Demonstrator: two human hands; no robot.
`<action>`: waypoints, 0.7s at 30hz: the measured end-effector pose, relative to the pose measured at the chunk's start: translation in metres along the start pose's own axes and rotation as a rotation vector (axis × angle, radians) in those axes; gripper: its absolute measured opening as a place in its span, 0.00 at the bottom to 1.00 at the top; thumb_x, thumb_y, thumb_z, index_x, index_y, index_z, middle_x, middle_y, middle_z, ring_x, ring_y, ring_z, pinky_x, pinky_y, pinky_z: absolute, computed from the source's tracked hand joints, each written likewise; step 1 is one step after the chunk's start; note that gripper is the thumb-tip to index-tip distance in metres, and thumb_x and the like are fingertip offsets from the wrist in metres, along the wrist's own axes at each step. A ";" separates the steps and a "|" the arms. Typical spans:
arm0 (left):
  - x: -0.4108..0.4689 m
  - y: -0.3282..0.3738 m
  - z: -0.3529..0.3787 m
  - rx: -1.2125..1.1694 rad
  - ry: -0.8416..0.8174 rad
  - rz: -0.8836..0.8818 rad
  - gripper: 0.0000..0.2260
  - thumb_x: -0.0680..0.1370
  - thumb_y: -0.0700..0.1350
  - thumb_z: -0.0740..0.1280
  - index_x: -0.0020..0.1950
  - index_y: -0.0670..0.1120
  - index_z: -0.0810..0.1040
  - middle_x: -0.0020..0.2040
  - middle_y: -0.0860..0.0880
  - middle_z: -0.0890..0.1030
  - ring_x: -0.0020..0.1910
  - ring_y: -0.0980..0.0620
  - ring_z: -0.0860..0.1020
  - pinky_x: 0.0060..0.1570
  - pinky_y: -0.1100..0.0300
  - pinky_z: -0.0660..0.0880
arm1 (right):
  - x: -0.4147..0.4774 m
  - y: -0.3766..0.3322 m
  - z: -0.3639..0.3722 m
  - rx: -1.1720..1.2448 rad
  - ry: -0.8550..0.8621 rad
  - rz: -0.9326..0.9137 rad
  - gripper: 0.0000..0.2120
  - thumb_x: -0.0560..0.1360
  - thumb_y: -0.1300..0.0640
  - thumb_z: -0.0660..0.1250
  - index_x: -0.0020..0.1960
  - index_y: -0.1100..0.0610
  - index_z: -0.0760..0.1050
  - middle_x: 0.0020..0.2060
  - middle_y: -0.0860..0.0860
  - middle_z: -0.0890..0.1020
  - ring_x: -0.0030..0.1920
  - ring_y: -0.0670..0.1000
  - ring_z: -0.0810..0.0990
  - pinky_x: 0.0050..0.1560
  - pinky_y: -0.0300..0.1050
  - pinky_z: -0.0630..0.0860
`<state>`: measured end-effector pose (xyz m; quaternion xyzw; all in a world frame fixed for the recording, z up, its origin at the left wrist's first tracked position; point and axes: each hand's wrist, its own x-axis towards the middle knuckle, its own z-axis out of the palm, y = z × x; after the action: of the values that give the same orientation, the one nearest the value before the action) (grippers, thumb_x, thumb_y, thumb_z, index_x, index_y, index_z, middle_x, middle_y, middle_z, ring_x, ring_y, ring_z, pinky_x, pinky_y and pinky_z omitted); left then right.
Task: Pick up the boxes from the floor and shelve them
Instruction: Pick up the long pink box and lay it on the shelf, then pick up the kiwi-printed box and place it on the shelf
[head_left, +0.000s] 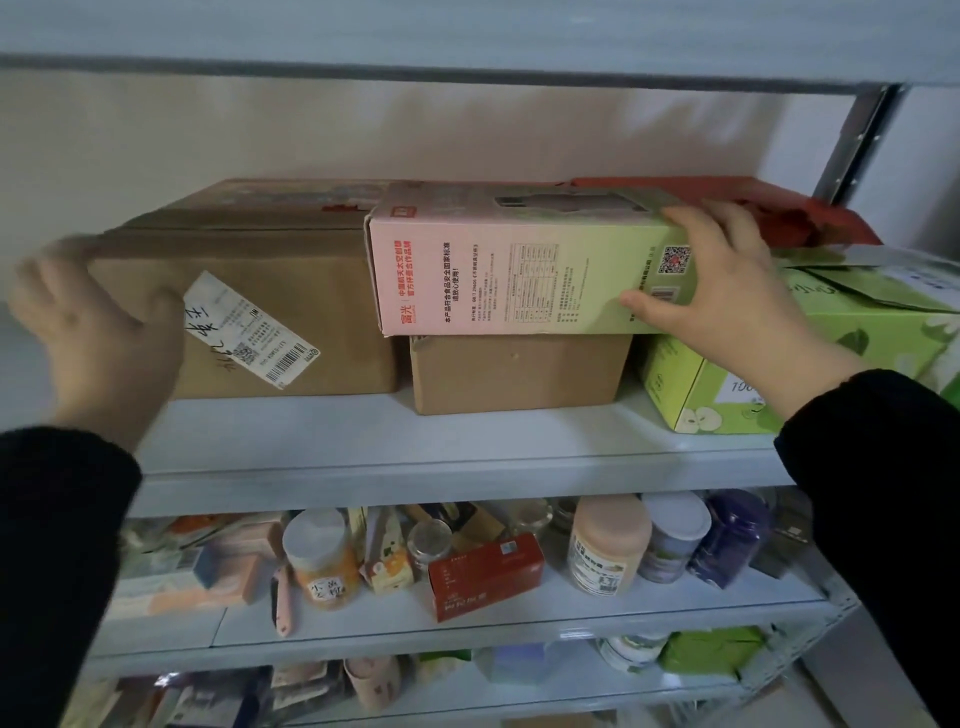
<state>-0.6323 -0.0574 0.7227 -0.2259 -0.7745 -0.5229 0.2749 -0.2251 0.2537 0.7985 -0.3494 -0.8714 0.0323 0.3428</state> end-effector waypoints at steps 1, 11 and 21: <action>-0.028 0.015 0.011 0.055 -0.047 0.028 0.20 0.76 0.50 0.66 0.66 0.60 0.67 0.70 0.45 0.69 0.67 0.42 0.70 0.71 0.45 0.64 | -0.003 0.001 0.000 0.003 0.001 0.002 0.42 0.71 0.39 0.75 0.78 0.47 0.61 0.78 0.56 0.59 0.78 0.58 0.59 0.77 0.51 0.58; -0.159 0.093 0.042 0.105 -0.562 0.589 0.21 0.76 0.52 0.62 0.62 0.40 0.77 0.55 0.44 0.76 0.54 0.42 0.74 0.55 0.49 0.73 | -0.075 -0.004 0.008 -0.018 0.075 -0.089 0.37 0.75 0.43 0.70 0.79 0.49 0.62 0.80 0.58 0.55 0.80 0.60 0.53 0.78 0.62 0.57; -0.256 0.175 0.065 0.357 -1.131 1.047 0.14 0.78 0.57 0.59 0.57 0.56 0.81 0.59 0.54 0.79 0.72 0.40 0.63 0.70 0.40 0.59 | -0.259 -0.002 0.007 -0.206 -0.736 0.463 0.15 0.76 0.39 0.64 0.60 0.41 0.75 0.60 0.51 0.79 0.65 0.57 0.76 0.56 0.50 0.73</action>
<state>-0.3420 0.0492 0.6541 -0.7451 -0.6619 0.0010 0.0819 -0.0960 0.0897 0.6445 -0.5329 -0.8328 0.1436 -0.0431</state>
